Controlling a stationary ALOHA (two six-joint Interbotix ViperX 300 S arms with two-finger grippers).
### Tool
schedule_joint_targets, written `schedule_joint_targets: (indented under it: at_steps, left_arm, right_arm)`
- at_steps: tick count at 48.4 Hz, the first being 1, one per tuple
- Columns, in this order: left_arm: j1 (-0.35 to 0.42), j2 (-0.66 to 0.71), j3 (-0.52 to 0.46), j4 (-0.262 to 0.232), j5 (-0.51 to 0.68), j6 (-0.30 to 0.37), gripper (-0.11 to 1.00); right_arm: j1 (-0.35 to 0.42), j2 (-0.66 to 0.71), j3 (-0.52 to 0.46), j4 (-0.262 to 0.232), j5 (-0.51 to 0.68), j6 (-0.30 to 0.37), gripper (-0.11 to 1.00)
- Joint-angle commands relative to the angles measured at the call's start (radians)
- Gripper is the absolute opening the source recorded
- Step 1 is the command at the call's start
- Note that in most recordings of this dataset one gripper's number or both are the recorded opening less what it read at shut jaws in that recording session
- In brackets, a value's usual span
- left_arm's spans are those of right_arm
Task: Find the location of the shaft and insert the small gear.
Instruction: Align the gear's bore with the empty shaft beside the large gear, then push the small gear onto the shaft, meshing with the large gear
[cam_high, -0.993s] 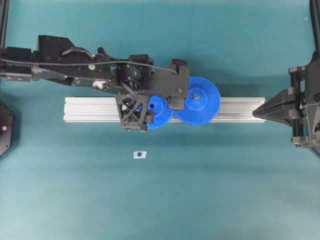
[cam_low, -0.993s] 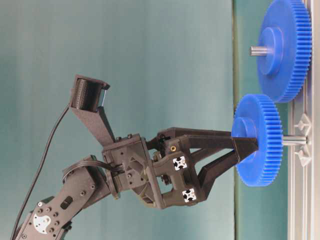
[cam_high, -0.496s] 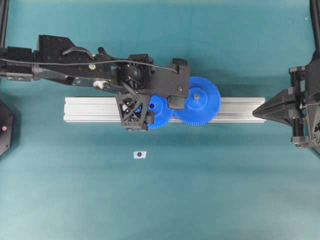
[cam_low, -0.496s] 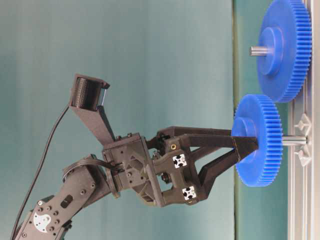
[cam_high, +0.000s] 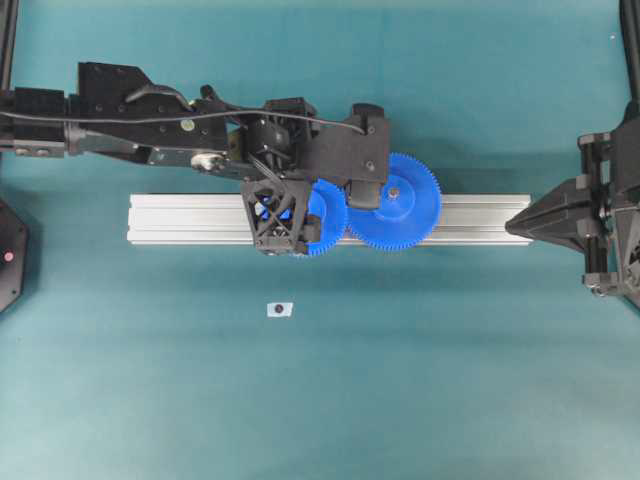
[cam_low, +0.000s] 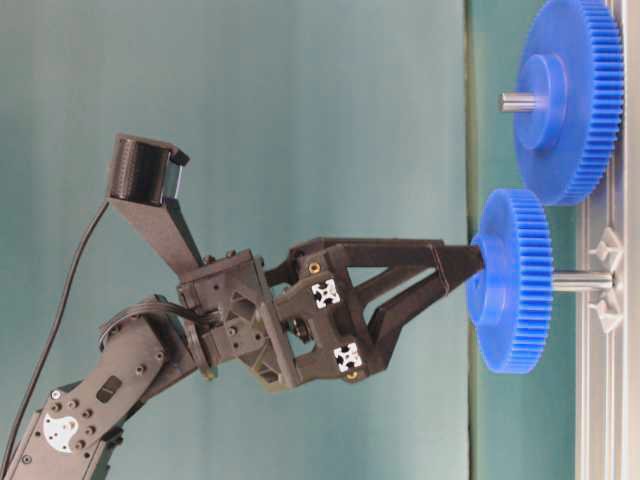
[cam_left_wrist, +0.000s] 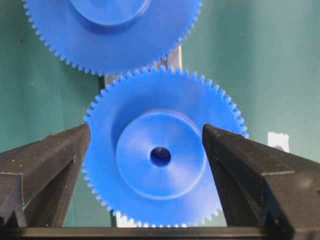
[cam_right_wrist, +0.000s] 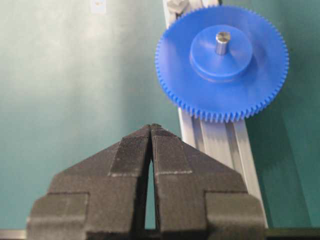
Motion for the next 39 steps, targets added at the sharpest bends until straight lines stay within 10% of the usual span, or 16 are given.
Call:
schedule_joint_targets:
  at_steps: [1, 13, 30, 39]
  left_arm:
    - [-0.002, -0.026, -0.029, 0.005, 0.014, -0.002, 0.91]
    - [-0.002, -0.06, -0.018, 0.005, 0.012, 0.005, 0.78]
    - [-0.002, -0.1, 0.018, 0.005, -0.026, 0.006, 0.05]
    - [-0.002, -0.051, 0.058, 0.005, -0.067, 0.003, 0.01]
  right_arm:
    - [-0.003, 0.002, -0.011, 0.002, -0.008, 0.008, 0.06]
    - [-0.003, 0.003, -0.009, 0.002, -0.011, 0.008, 0.06]
    - [-0.003, 0.003, -0.009, 0.002, -0.014, 0.008, 0.06]
    - [-0.003, 0.003, -0.008, 0.002, -0.014, 0.008, 0.06]
